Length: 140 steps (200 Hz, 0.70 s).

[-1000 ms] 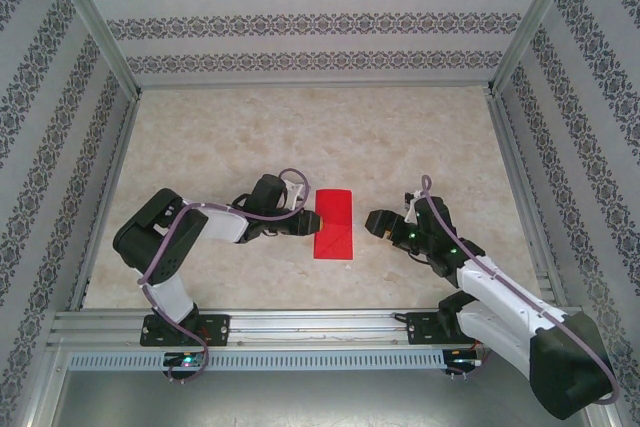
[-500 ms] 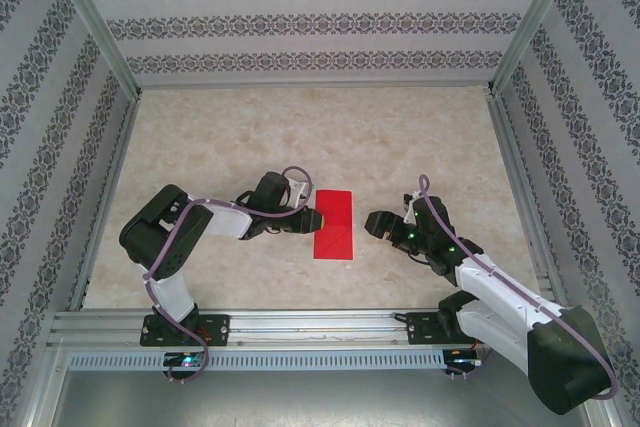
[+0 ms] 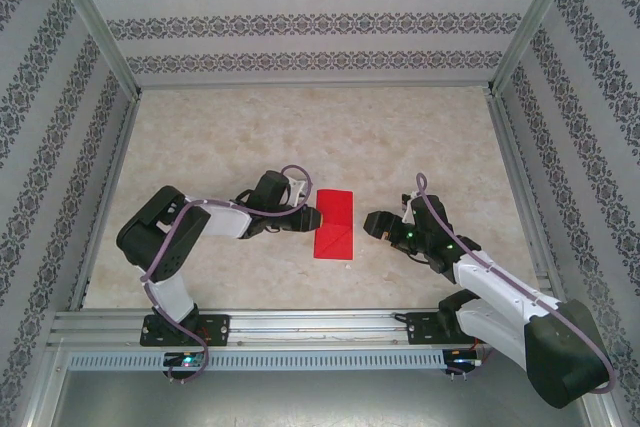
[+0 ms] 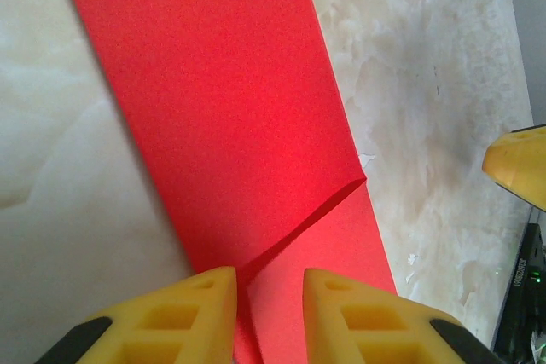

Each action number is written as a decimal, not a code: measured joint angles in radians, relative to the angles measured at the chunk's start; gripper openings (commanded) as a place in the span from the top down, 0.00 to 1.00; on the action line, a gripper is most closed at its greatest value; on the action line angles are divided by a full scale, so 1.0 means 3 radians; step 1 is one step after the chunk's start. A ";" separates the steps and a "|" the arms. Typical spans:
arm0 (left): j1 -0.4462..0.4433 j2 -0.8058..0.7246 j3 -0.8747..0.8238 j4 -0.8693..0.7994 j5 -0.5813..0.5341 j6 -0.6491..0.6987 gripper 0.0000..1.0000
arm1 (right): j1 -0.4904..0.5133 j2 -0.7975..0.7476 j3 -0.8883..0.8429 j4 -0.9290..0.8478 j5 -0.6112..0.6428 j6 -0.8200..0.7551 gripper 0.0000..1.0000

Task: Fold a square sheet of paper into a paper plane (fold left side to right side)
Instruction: Turn over the paper at the center of the table.

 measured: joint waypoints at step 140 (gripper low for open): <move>-0.0074 0.0060 0.0130 -0.0202 -0.0052 0.0090 0.79 | 0.0000 0.0008 0.0003 0.0008 -0.0001 0.0000 0.21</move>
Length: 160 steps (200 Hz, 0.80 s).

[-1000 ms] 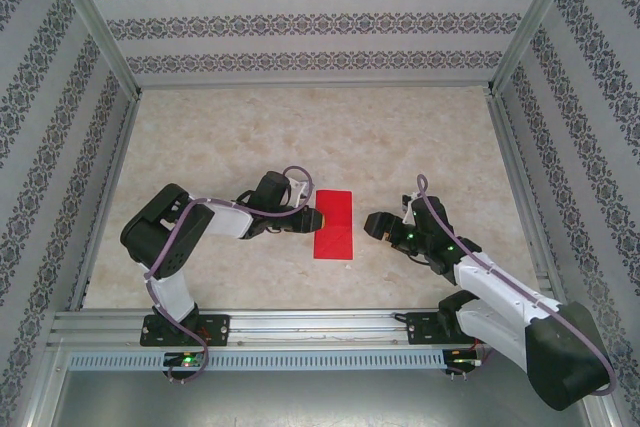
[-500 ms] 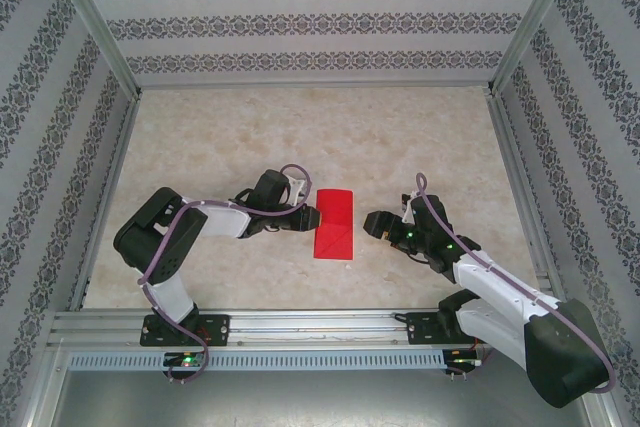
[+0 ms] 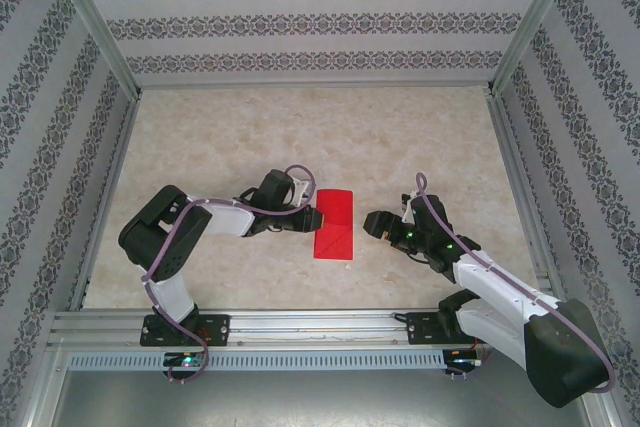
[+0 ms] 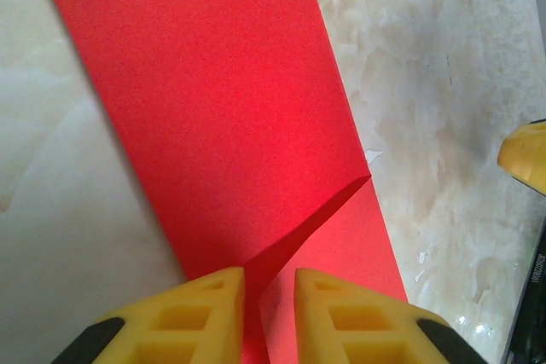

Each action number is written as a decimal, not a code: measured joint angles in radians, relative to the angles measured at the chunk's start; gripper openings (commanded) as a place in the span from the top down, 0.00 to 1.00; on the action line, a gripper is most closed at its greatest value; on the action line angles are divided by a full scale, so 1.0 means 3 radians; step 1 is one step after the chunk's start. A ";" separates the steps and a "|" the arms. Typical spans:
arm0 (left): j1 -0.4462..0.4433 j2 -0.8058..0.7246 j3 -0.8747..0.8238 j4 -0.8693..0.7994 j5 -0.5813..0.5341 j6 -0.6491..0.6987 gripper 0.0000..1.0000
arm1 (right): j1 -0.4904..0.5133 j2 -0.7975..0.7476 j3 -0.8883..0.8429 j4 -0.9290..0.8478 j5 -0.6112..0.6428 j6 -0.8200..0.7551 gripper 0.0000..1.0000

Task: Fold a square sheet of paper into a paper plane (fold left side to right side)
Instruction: Turn over the paper at the center of the table.

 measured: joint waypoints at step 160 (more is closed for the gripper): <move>-0.0042 -0.0598 -0.0370 0.0300 -0.0212 -0.0093 0.98 | 0.0511 0.0949 0.0256 0.0792 -0.0092 0.0197 0.30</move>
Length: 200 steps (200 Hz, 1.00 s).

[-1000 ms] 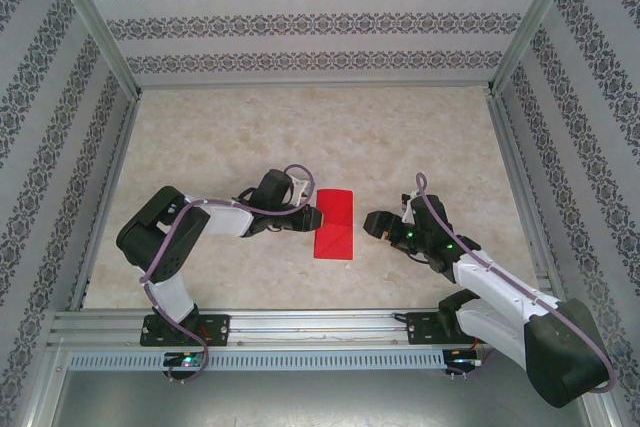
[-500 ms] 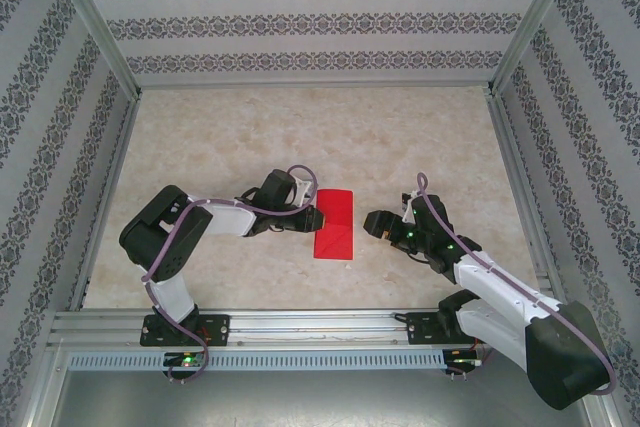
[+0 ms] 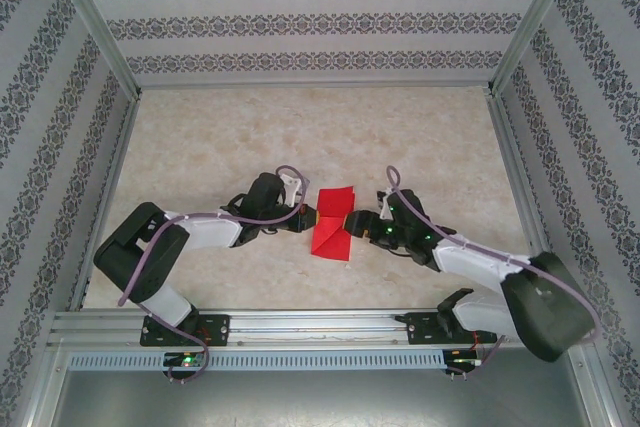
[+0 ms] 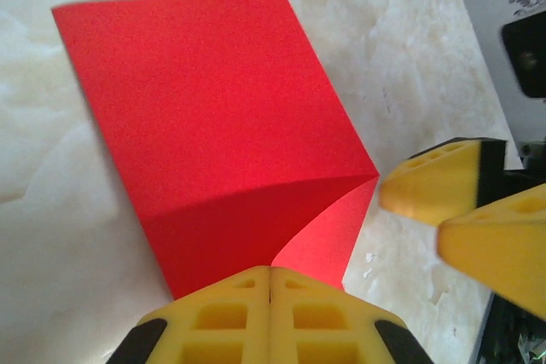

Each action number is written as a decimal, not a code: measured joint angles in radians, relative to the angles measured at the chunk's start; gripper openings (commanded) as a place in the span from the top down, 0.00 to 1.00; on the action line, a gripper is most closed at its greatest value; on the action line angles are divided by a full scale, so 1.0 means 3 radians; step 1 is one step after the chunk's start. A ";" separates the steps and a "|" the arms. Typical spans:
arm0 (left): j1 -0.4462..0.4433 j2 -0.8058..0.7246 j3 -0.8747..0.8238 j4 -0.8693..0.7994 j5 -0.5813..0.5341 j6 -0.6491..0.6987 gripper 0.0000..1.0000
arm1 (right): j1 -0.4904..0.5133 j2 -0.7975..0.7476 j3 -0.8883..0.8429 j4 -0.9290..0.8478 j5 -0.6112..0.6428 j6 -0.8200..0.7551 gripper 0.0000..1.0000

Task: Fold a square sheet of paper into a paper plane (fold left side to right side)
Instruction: Turn over the paper at the center of the table.

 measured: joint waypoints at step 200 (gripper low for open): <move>0.0024 -0.0309 -0.0032 -0.0061 -0.0308 0.0004 0.53 | 0.0134 0.0649 0.0323 0.0676 -0.0207 0.0079 1.00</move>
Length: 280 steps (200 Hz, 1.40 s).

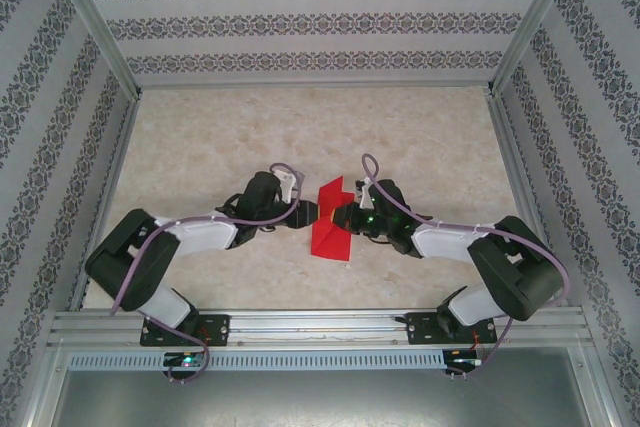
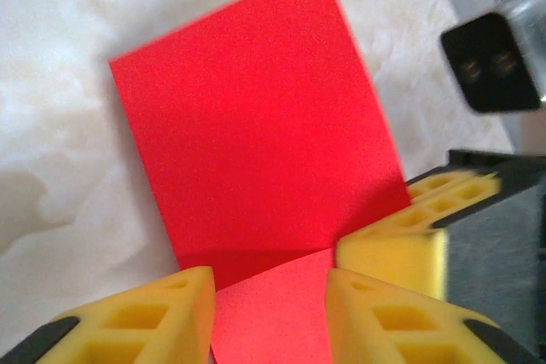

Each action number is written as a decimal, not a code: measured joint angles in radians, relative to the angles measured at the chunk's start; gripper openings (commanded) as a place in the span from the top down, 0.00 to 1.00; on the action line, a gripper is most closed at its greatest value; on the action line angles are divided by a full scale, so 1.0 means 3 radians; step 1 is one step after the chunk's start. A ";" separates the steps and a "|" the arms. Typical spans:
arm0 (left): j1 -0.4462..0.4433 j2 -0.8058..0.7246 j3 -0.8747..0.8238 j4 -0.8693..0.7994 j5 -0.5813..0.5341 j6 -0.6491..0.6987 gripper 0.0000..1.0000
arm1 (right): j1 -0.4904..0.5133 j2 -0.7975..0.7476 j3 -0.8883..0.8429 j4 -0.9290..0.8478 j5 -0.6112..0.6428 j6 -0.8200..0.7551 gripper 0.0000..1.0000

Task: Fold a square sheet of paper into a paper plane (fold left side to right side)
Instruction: Turn over the paper at the center of the table.

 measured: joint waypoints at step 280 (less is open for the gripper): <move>0.0192 -0.0726 0.0484 0.1377 0.1506 -0.1039 0.14 | -0.0437 -0.1556 0.0170 0.1438 -0.0701 -0.0146 1.00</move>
